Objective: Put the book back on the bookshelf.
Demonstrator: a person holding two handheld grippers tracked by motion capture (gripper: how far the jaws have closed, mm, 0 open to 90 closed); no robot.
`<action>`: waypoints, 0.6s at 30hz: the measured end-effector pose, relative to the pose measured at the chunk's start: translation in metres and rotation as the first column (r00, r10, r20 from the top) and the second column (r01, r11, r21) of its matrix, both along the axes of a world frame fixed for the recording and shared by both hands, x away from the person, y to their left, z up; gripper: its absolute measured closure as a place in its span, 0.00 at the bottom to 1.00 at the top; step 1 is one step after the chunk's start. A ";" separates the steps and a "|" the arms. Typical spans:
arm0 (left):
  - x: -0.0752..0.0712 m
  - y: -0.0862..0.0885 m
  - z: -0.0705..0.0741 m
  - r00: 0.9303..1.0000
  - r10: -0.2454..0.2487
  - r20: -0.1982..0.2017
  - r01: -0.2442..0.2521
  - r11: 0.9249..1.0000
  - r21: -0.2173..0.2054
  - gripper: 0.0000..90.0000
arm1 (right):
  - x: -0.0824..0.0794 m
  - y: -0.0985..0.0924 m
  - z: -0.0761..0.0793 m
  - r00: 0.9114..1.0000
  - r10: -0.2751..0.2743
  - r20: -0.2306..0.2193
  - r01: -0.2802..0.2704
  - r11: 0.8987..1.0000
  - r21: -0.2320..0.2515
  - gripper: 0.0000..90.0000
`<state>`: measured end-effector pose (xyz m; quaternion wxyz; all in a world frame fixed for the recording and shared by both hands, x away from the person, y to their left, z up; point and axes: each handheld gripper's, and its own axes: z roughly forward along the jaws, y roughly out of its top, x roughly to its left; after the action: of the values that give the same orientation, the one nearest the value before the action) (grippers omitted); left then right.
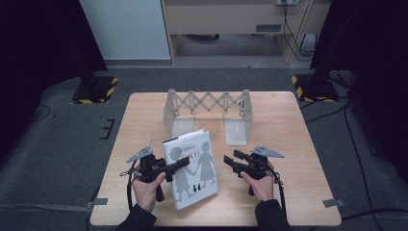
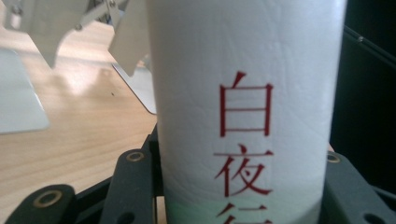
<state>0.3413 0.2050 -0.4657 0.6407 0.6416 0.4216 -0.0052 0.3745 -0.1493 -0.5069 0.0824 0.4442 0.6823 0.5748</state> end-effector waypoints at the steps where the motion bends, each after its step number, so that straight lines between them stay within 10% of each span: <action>1: -0.001 0.001 0.003 1.000 0.006 0.006 -0.006 1.000 0.009 0.58 | 0.002 -0.001 0.000 1.000 -0.016 -0.004 0.016 0.999 -0.030 0.41; 8: -0.002 0.004 0.017 0.999 0.038 0.031 -0.040 0.996 0.075 0.59 | 0.012 -0.016 0.004 0.997 -0.070 -0.040 0.063 0.986 -0.157 0.34; 18: 0.001 0.005 0.033 0.993 0.087 0.077 -0.099 0.981 0.167 0.59 | 0.006 -0.069 -0.011 0.984 -0.166 -0.056 0.136 0.925 -0.354 0.26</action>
<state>0.3419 0.2096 -0.4323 0.5974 0.6735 0.4273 0.0831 0.3801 -0.2185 -0.5183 0.1749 0.4978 0.7399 0.4172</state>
